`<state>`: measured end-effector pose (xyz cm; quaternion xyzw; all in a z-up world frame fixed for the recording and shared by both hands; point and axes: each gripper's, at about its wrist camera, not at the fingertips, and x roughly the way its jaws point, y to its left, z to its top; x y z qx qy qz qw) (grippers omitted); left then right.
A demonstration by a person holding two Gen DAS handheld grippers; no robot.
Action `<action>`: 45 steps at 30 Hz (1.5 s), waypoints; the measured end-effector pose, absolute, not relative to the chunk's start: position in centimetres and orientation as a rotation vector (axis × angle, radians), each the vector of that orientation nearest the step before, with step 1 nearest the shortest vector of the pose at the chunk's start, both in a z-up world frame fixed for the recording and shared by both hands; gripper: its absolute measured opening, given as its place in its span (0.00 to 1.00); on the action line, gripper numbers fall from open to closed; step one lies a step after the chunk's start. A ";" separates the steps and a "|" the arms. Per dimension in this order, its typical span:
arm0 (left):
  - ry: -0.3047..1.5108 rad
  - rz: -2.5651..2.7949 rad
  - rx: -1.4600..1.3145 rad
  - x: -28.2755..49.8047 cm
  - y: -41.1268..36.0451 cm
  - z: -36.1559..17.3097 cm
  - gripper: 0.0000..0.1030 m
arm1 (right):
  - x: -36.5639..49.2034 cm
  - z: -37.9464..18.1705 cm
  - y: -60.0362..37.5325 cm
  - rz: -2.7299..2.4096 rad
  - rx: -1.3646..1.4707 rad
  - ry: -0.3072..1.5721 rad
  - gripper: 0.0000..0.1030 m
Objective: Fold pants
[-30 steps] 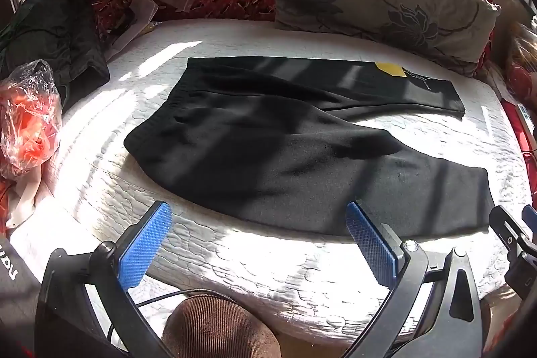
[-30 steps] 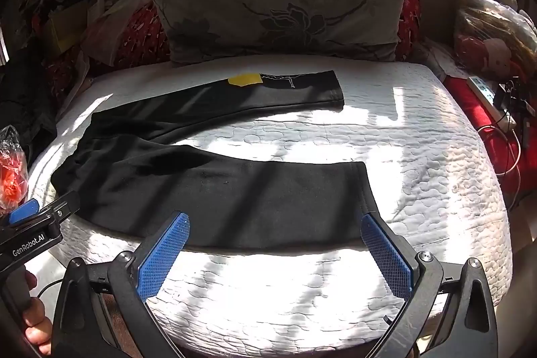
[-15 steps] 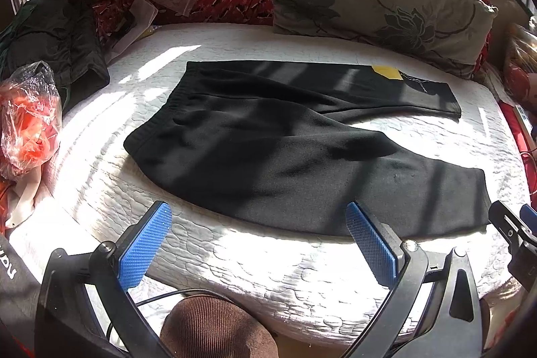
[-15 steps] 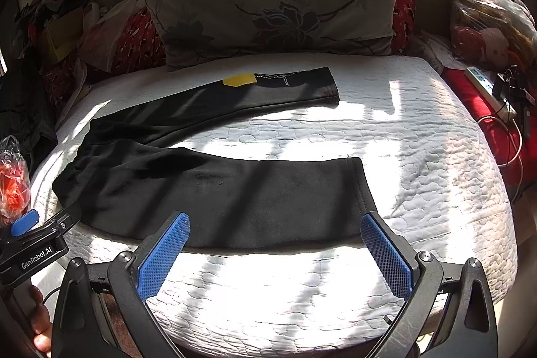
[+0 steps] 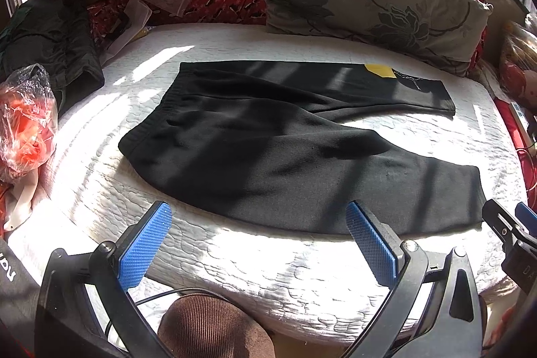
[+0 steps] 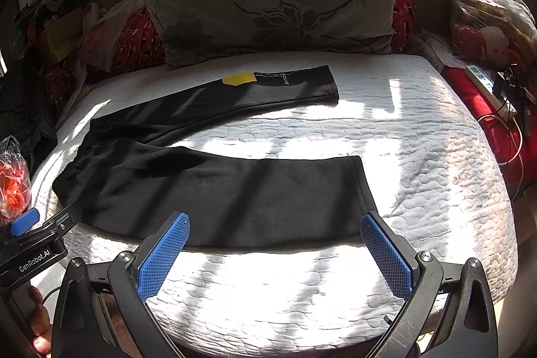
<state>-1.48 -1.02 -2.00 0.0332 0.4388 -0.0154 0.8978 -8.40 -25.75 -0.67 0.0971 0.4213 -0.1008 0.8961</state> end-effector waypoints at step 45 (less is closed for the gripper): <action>0.952 -0.032 0.088 0.0 -1.2 -1.7 1.00 | -8.0 -1.2 -26.1 -0.206 0.223 0.902 1.00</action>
